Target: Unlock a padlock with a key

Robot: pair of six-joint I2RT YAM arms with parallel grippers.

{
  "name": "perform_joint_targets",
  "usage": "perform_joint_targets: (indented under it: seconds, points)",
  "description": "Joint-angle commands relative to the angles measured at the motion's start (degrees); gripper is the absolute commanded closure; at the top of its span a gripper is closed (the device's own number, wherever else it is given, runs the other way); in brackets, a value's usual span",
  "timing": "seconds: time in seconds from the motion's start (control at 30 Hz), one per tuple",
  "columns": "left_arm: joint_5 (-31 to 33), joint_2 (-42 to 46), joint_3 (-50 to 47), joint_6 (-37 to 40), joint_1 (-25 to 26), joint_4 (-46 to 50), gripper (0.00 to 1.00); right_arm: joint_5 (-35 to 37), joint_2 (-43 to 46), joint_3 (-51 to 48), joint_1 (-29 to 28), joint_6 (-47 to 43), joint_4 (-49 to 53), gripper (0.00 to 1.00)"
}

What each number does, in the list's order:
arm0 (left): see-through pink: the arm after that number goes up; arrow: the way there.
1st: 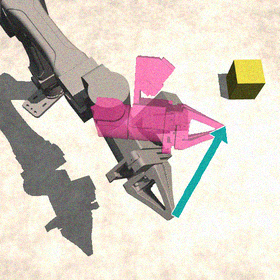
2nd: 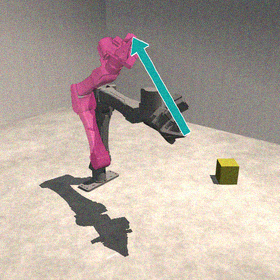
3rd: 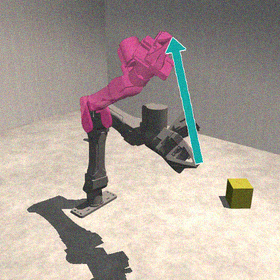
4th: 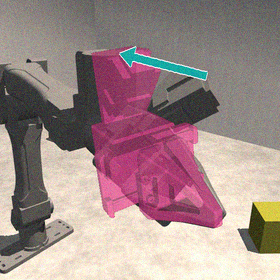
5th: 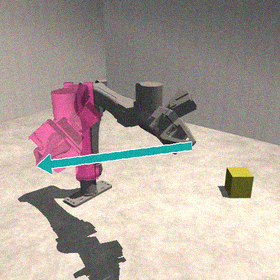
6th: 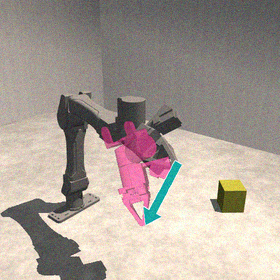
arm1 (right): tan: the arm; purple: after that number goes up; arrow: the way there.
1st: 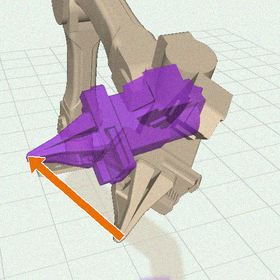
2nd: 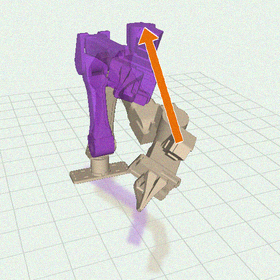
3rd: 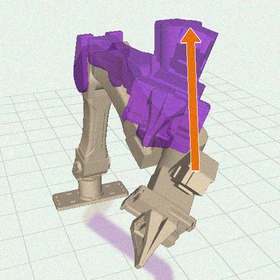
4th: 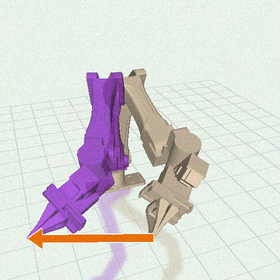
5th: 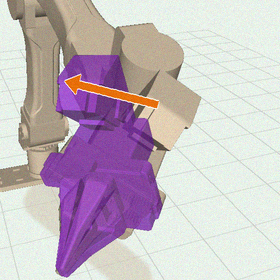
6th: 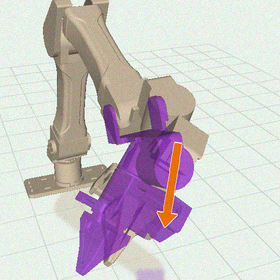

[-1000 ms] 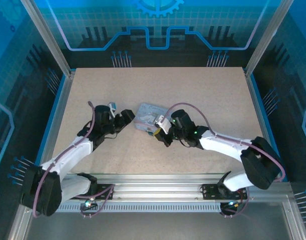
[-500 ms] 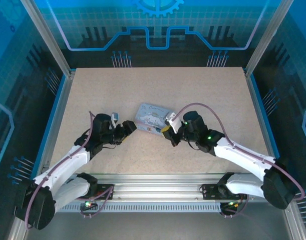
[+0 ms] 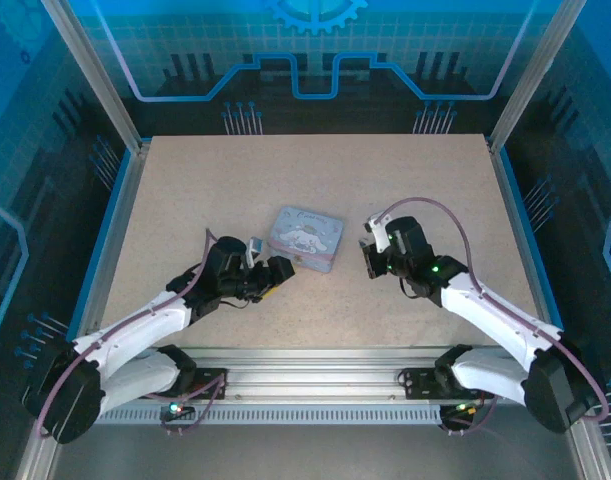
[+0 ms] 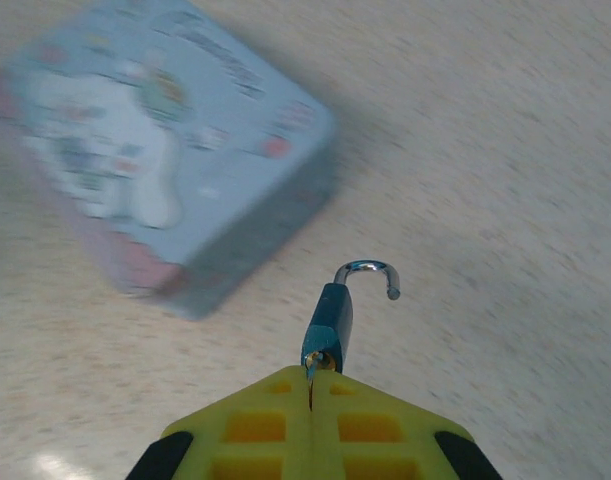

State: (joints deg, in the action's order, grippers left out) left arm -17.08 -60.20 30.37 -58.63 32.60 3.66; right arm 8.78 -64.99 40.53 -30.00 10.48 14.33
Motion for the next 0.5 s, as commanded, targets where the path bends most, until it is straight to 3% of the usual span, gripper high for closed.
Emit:
perform_joint_targets:
  seconds: [0.0,0.23,0.47]
  points:
    - [1.5,-0.8,-0.09,-1.38,1.07,-2.09,0.23,11.38,-4.23,3.14,2.07,3.36,5.08,1.0]
    - [2.18,-0.26,-1.6,-2.2,1.59,-2.81,0.23,24.0,-14.56,8.97,2.44,6.02,10.32,1.0]
    - [2.72,0.97,-2.68,-2.45,1.58,-2.74,0.22,26.11,-24.32,15.92,1.21,6.35,14.32,1.0]
